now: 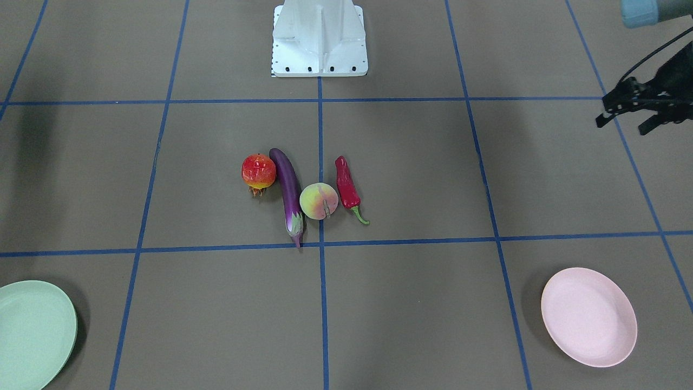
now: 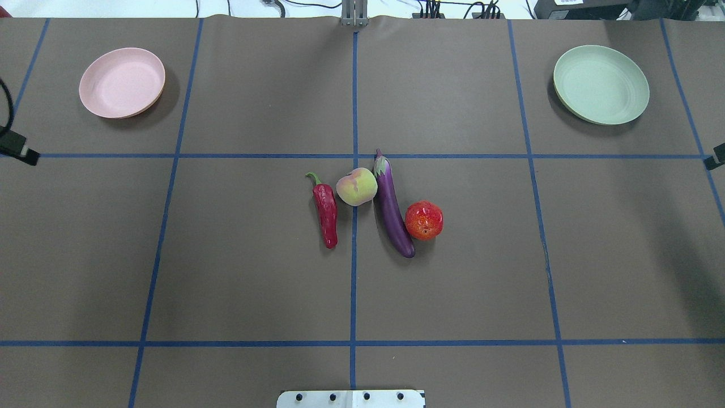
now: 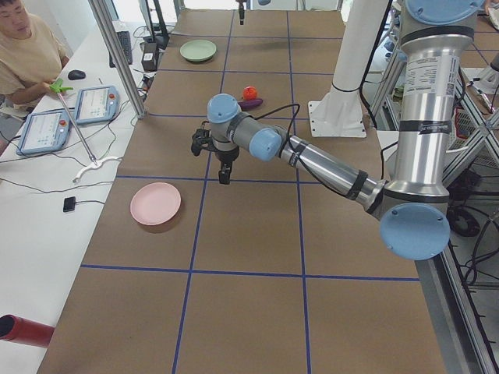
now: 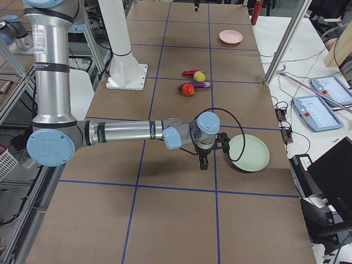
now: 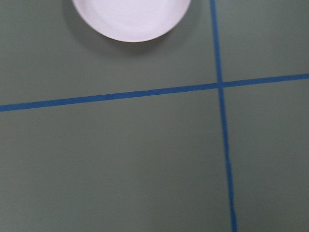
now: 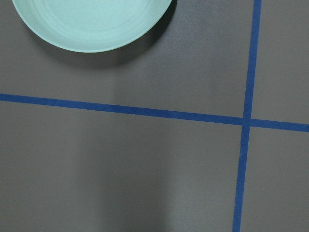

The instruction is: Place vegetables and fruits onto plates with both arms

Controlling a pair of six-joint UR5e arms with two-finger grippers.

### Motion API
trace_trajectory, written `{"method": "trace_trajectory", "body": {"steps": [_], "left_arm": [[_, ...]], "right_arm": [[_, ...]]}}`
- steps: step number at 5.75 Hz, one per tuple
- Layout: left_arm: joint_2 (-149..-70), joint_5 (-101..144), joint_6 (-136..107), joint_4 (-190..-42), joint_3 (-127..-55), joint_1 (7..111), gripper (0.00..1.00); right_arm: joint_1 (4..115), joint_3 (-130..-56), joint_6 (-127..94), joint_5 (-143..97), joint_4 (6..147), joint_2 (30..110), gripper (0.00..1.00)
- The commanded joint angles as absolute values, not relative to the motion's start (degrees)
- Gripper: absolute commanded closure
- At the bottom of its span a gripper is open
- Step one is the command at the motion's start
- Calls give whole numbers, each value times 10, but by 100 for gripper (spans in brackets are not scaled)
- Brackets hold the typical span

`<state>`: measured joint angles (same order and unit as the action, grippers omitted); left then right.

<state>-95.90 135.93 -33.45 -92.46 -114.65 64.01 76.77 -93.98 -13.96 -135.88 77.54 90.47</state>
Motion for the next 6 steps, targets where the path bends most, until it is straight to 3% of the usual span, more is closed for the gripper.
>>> {"method": "trace_trajectory", "body": {"steps": [1, 2, 5, 6], "left_arm": [[-1087, 1251, -504, -924, -1137, 455, 0], [-1143, 1236, -535, -924, -1101, 412, 0], [-1309, 1175, -513, -925, -894, 348, 1], [-1334, 1174, -507, -925, -866, 343, 2]], "right_arm": [[759, -942, -161, -1363, 775, 901, 0], [756, -944, -162, -1368, 774, 901, 0], [744, -947, -171, -1377, 757, 898, 0], [732, -949, -190, -1377, 757, 891, 0]]}}
